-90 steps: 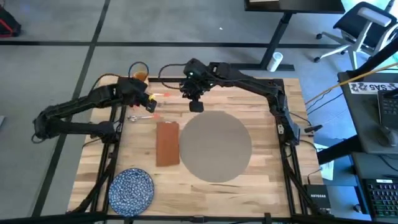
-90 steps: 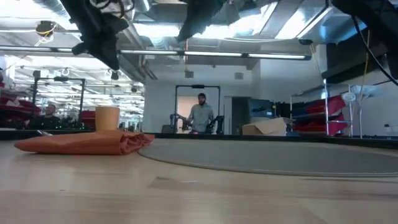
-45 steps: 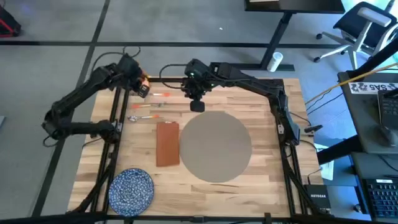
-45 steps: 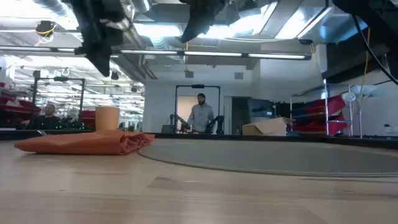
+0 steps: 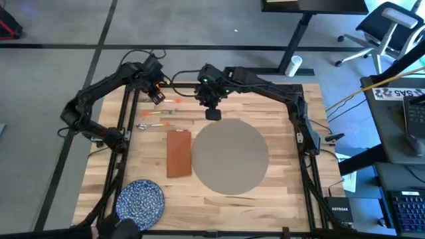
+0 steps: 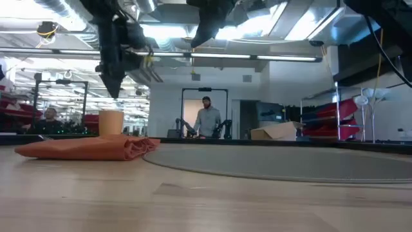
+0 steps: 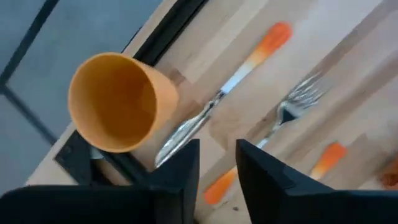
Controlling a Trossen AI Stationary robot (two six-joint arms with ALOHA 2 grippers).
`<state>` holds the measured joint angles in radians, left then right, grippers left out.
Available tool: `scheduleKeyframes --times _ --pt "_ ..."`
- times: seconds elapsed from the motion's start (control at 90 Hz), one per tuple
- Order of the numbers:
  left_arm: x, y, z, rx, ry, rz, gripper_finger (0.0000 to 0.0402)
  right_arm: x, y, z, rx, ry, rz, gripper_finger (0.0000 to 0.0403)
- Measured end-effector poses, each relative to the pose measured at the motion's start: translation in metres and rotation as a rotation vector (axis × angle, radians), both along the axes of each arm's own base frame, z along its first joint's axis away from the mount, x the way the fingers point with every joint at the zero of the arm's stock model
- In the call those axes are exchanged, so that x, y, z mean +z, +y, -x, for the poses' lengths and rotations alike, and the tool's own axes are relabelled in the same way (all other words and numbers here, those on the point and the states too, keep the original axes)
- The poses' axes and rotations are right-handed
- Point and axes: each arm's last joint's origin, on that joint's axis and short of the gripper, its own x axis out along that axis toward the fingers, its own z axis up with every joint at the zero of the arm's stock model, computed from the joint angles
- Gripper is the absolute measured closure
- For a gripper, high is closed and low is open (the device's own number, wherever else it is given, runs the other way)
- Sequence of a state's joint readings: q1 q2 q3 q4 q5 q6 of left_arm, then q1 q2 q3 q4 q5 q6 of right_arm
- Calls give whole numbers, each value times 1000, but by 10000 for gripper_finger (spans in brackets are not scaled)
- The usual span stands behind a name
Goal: Set table place
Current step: Move the yellow cup to the top right of the table
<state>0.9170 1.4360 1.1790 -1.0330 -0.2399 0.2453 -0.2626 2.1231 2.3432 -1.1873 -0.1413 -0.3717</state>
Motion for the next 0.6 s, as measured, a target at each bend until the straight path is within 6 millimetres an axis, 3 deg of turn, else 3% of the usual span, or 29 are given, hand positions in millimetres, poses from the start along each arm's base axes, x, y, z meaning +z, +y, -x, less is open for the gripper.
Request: scheduleKeyframes --times 0.6 --pt "-3 13 3 4 16 -44 283 0 0 -1 4 -10 -5 403"
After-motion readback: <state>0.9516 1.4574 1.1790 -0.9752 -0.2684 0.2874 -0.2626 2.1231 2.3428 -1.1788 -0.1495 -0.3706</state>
